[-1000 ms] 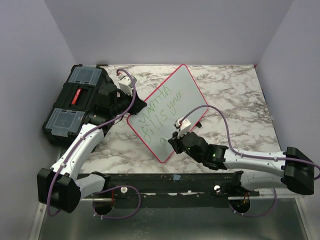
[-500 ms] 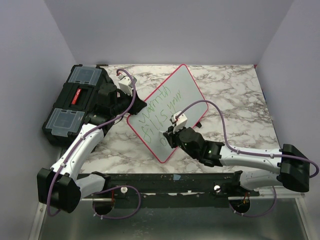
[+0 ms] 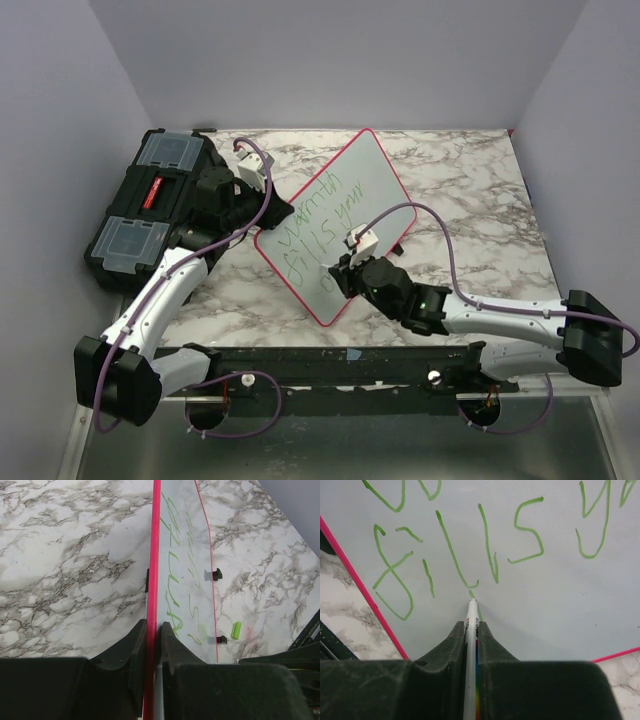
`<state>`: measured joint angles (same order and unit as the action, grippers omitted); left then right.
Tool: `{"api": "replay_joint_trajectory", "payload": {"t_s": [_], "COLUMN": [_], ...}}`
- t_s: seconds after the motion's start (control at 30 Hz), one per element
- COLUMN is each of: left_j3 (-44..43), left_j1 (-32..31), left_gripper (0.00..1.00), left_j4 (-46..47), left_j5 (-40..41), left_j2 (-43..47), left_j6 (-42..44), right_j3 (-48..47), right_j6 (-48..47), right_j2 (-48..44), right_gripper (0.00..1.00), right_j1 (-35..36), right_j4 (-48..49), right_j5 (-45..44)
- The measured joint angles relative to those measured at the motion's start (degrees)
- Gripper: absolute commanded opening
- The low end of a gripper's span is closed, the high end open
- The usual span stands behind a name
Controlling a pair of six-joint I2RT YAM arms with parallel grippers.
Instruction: Write a sentence on the whiteboard
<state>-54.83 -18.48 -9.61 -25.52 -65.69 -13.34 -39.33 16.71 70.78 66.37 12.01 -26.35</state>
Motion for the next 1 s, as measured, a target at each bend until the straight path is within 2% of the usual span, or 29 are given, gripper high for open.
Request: {"api": "replay_joint_trajectory", "payload": {"t_s": [1.0], "left_j3": [0.00], "left_j1": [-0.02], "left_gripper": [0.00], "left_j4": [0.02], "left_j5": [0.02], "left_j2": [-0.02], "left_j6": [-0.02], "right_j3": [9.40], "right_j6": [7.82], "right_j2": [-5.31], "right_gripper": [0.01], "right_j1": [0.02], "right_j4": [-4.02], "right_j5": [-1.33]}}
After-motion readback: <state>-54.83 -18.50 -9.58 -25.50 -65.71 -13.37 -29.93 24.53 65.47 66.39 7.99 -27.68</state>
